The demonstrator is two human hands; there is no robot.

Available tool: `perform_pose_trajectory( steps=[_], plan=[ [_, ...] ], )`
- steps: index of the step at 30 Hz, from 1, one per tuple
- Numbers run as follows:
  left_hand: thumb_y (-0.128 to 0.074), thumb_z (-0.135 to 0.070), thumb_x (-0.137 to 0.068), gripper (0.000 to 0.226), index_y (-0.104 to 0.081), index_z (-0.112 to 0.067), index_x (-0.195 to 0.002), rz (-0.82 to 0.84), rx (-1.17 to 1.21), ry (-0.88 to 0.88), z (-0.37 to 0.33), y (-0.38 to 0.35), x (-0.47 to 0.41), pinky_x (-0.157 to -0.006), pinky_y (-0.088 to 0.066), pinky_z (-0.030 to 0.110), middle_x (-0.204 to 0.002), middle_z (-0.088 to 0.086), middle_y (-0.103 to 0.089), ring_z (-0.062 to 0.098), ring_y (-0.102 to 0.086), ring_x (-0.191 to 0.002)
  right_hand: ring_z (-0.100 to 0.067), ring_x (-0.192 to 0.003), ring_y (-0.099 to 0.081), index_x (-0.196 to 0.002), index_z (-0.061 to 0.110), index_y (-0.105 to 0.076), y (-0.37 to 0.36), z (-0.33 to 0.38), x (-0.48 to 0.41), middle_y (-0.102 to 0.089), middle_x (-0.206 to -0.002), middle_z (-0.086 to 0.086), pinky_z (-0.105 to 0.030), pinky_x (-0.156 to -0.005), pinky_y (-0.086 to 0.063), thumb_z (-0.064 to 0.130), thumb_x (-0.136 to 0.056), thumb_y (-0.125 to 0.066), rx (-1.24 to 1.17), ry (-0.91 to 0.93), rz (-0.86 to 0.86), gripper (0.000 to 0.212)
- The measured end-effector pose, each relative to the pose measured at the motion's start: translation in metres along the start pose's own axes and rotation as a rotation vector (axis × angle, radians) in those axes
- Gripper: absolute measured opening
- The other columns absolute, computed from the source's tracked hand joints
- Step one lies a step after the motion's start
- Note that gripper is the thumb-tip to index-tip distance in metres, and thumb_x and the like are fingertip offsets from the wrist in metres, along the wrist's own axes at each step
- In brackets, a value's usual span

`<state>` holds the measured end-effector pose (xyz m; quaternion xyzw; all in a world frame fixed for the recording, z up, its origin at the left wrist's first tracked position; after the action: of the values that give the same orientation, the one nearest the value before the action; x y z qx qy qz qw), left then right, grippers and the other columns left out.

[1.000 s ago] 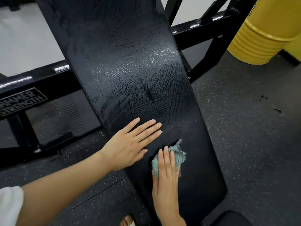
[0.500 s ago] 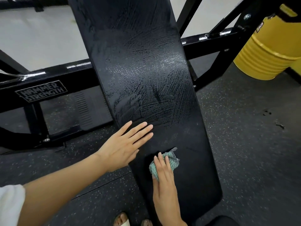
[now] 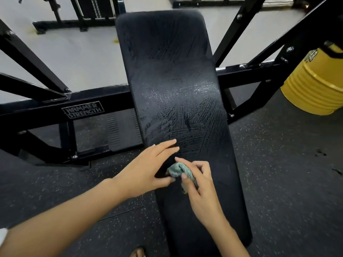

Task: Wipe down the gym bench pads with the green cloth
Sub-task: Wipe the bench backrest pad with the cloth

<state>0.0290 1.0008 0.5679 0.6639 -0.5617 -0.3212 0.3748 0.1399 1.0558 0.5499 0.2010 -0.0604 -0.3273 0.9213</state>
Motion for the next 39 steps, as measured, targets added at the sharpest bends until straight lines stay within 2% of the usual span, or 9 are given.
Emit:
perform_pose_trajectory(
  steps=[2, 5, 9, 16, 22, 25, 29, 35, 39],
  plan=[
    [-0.060, -0.056, -0.082, 0.067, -0.042, -0.031, -0.142, -0.032, 0.084, 0.009, -0.014, 0.016, 0.001, -0.118, -0.020, 0.022, -0.154, -0.019, -0.027, -0.004, -0.026, -0.140, -0.008, -0.093, -0.055, -0.127, 0.045, -0.056, 0.014, 0.022, -0.010, -0.045, -0.103, 0.004, -0.011, -0.082, -0.043, 0.023, -0.097, -0.049, -0.050, 0.030, 0.047, 0.038],
    [-0.071, -0.044, -0.081, 0.051, -0.056, -0.030, -0.128, -0.172, 0.240, 0.072, -0.028, 0.048, 0.000, -0.103, -0.040, 0.021, -0.130, -0.020, -0.053, -0.004, -0.049, -0.121, -0.009, -0.097, -0.058, -0.125, 0.034, -0.060, 0.034, 0.055, -0.023, -0.055, -0.101, 0.007, -0.013, -0.085, -0.042, 0.021, -0.092, -0.051, -0.045, 0.086, 0.068, 0.036],
    [-0.081, -0.026, -0.077, 0.047, -0.060, -0.030, -0.119, -0.307, 0.429, 0.144, -0.045, 0.086, -0.001, -0.093, -0.046, 0.016, -0.108, -0.014, -0.067, -0.001, -0.062, -0.105, -0.006, -0.097, -0.065, -0.114, 0.024, -0.062, 0.063, 0.093, -0.035, -0.069, -0.101, 0.009, -0.019, -0.083, -0.049, 0.012, -0.091, -0.063, -0.092, 0.116, 0.034, 0.026],
    [-0.083, -0.025, -0.075, 0.032, -0.067, -0.025, -0.102, -0.351, 0.504, 0.200, -0.084, 0.132, 0.002, -0.081, -0.054, 0.021, -0.097, -0.011, -0.068, 0.006, -0.065, -0.090, -0.024, -0.080, -0.069, -0.095, 0.020, -0.060, 0.085, 0.135, -0.044, -0.073, -0.085, -0.006, -0.043, -0.075, -0.055, 0.026, -0.080, -0.070, -0.181, 0.065, 0.170, 0.020],
    [-0.069, -0.009, -0.078, 0.021, -0.064, -0.028, -0.087, -0.302, 0.295, 0.238, -0.095, 0.150, 0.004, -0.072, -0.039, 0.011, -0.094, -0.006, -0.058, 0.002, -0.053, -0.083, -0.002, -0.079, -0.062, -0.093, 0.020, -0.069, 0.105, 0.153, -0.046, -0.069, -0.088, 0.006, -0.020, -0.071, -0.048, 0.005, -0.093, -0.059, -0.084, 0.068, 0.287, 0.018],
    [-0.059, -0.013, -0.082, 0.014, -0.066, -0.021, -0.091, -0.270, 0.306, 0.271, -0.101, 0.152, 0.002, -0.074, -0.044, 0.019, -0.095, -0.008, -0.063, 0.006, -0.057, -0.084, -0.002, -0.080, -0.062, -0.094, 0.022, -0.068, 0.114, 0.156, -0.045, -0.069, -0.088, 0.008, -0.024, -0.073, -0.049, 0.008, -0.096, -0.055, -0.045, 0.058, 0.281, 0.020],
    [-0.048, -0.008, -0.093, 0.019, -0.063, -0.015, -0.083, -0.190, 0.380, 0.302, -0.112, 0.145, -0.001, -0.054, -0.034, 0.020, -0.060, -0.014, -0.053, 0.005, -0.043, -0.053, -0.005, -0.087, -0.064, -0.099, 0.020, -0.068, 0.132, 0.160, -0.040, -0.070, -0.090, 0.009, -0.024, -0.076, -0.050, 0.012, -0.097, -0.054, -0.027, 0.084, 0.199, 0.017],
    [-0.061, -0.065, -0.075, 0.042, -0.062, -0.022, -0.078, -0.152, 0.429, 0.267, -0.135, 0.129, 0.007, -0.067, -0.045, 0.034, -0.076, 0.001, -0.064, 0.019, -0.060, -0.071, -0.010, -0.087, -0.066, -0.095, 0.023, -0.069, 0.150, 0.163, -0.013, -0.071, -0.092, 0.007, -0.029, -0.077, -0.054, 0.010, -0.097, -0.055, -0.003, 0.088, 0.122, 0.020],
    [-0.074, -0.032, -0.084, 0.014, -0.065, -0.022, -0.082, -0.200, 0.397, 0.202, -0.153, 0.111, 0.029, -0.082, -0.051, 0.038, -0.080, -0.003, -0.070, 0.016, -0.065, -0.080, -0.008, -0.086, -0.065, -0.096, 0.023, -0.068, 0.154, 0.155, 0.029, -0.070, -0.092, 0.006, -0.025, -0.075, -0.052, 0.011, -0.096, -0.055, 0.002, 0.069, 0.091, 0.018]
  ],
)
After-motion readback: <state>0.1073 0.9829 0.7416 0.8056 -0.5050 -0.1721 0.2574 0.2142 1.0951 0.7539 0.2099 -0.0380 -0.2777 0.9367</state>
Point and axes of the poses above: each hand's wrist, its own x-axis away from the middle knuckle, its own y-axis out of the back of the hand, z = x × y, the point moved 10 cm from there along -x, towards the middle knuckle
